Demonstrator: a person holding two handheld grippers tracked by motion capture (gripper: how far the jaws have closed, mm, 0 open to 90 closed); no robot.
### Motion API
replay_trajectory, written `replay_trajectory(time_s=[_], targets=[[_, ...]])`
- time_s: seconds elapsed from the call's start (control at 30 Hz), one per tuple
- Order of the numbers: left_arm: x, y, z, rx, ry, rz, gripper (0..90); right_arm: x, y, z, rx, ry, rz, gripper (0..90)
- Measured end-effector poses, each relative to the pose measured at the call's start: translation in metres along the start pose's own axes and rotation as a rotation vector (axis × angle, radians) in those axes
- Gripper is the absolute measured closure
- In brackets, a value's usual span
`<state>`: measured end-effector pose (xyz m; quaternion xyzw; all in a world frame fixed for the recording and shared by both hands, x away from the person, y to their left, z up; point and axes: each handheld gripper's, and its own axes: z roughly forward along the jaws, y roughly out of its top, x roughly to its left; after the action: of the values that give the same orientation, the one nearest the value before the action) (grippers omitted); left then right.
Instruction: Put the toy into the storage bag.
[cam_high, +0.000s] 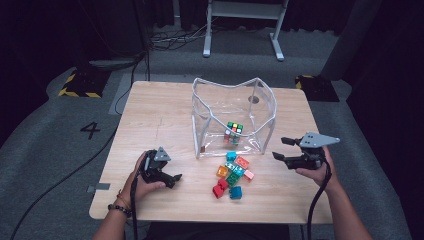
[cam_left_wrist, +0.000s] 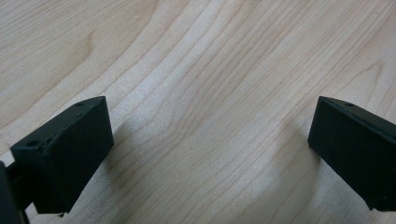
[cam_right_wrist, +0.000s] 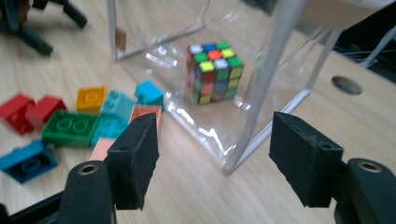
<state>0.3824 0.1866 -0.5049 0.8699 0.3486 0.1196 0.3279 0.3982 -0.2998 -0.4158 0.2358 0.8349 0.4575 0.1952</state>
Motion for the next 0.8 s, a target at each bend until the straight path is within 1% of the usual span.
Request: replay_trajectory(time_s=[0.03,0.07,0.1,0.17,0.33,0.4,0.47,0.53,0.57,0.6,0.77,0.8], targets=[[0.0,0.0,0.0,-0.001,-0.001,-0.002,0.2,0.002,-0.002,0.002,0.01,0.005,0.001,32.9],[0.0,0.0,0.0,0.0,0.0,-0.002,0.2,0.004,-0.005,0.005,0.004,0.025,0.011,33.6],[0.0,0.0,0.0,0.001,0.0,0.002,0.2,0.006,-0.008,0.008,0.01,0.046,0.022,33.6],[0.0,0.0,0.0,0.001,0.002,0.003,0.2,0.011,-0.012,0.013,0.031,0.045,0.002,33.3],[0.0,0.0,0.0,0.0,0.001,0.001,0.3,0.023,-0.021,0.026,0.052,0.095,0.003,33.6],[0.0,0.0,0.0,0.002,-0.001,0.003,0.4,0.028,-0.023,0.033,0.069,0.117,-0.014,33.5],[0.0,0.0,0.0,0.002,-0.001,0.003,0.4,0.035,-0.025,0.039,0.083,0.149,-0.014,33.5],[0.0,0.0,0.0,0.002,-0.001,0.003,0.4,0.04,-0.025,0.043,0.093,0.163,-0.026,33.5],[0.0,0.0,0.0,0.002,-0.001,0.003,0.4,0.042,-0.025,0.045,0.095,0.171,-0.021,33.5],[0.0,0.0,0.0,0.002,-0.001,0.003,0.4,0.044,-0.025,0.047,0.096,0.188,-0.026,33.4],[0.0,0.0,0.0,0.002,-0.001,0.003,0.4,0.053,-0.027,0.055,0.107,0.213,-0.036,33.4],[0.0,0.0,0.0,0.002,-0.001,0.003,0.4,0.055,-0.027,0.057,0.118,0.218,-0.035,33.4]])
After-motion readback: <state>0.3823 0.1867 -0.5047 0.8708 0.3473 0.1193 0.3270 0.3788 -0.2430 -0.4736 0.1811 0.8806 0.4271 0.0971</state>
